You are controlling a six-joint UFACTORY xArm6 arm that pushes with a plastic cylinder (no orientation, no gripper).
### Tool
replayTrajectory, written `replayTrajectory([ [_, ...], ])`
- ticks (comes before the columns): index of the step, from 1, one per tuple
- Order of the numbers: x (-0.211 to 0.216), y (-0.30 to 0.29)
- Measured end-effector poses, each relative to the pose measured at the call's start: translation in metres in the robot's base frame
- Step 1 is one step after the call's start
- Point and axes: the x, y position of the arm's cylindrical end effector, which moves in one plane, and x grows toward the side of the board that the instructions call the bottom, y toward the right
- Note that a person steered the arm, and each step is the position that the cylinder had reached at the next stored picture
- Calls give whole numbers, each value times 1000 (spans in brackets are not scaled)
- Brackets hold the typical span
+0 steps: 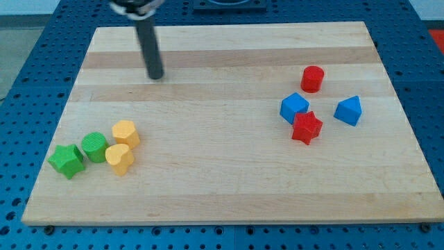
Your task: Move the yellow hexagon toward the center
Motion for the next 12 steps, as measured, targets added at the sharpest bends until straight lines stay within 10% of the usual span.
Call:
replayTrajectory([
  [2, 100, -36],
  [12, 165, 71],
])
